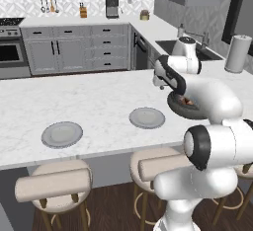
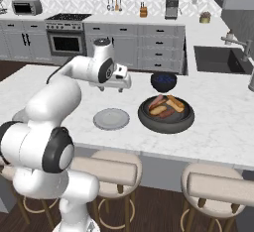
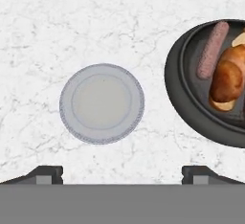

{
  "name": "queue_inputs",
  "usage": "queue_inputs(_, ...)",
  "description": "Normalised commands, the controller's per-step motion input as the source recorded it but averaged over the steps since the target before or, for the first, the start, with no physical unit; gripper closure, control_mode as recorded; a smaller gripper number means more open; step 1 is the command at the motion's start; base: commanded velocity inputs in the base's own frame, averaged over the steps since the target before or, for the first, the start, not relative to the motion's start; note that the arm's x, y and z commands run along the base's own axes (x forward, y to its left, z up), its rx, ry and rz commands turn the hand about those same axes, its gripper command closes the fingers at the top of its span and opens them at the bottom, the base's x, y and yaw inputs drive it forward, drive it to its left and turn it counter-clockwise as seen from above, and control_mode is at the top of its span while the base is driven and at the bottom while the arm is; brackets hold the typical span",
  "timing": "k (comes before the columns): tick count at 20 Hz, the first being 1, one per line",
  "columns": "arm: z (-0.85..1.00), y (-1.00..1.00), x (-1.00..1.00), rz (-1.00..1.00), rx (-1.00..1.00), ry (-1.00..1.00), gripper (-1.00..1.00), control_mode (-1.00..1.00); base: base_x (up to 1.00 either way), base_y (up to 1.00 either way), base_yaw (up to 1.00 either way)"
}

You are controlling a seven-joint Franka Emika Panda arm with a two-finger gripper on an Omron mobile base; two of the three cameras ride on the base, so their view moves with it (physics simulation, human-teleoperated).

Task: Place one bun and one sausage from the bowl on each plate.

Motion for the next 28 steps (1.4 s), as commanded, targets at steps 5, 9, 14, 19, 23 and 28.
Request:
queue_inputs(5,-0.42,-0.84,0.94,-0.02,-0.03,0.13,-1.00,-1.00,0.00,0.00,0.00)
queue_inputs(9,0.07,-0.50,0.76,0.00,-0.17,0.10,-1.00,-1.00,0.00,0.00,0.00)
queue_inputs(14,-0.33,-0.86,0.55,-0.02,-0.04,0.06,-1.00,-1.00,0.00,0.00,0.00)
queue_inputs(19,-0.58,-0.82,0.37,-0.04,0.00,0.00,-1.00,-1.00,0.00,0.00,0.00)
queue_inputs(23,-0.42,-0.42,0.20,0.00,0.01,0.01,-1.00,-1.00,0.00,0.00,0.00)
queue_inputs(28,-0.07,-0.22,-0.37,0.00,0.01,0.00,-1.00,-1.00,0.00,0.00,0.00)
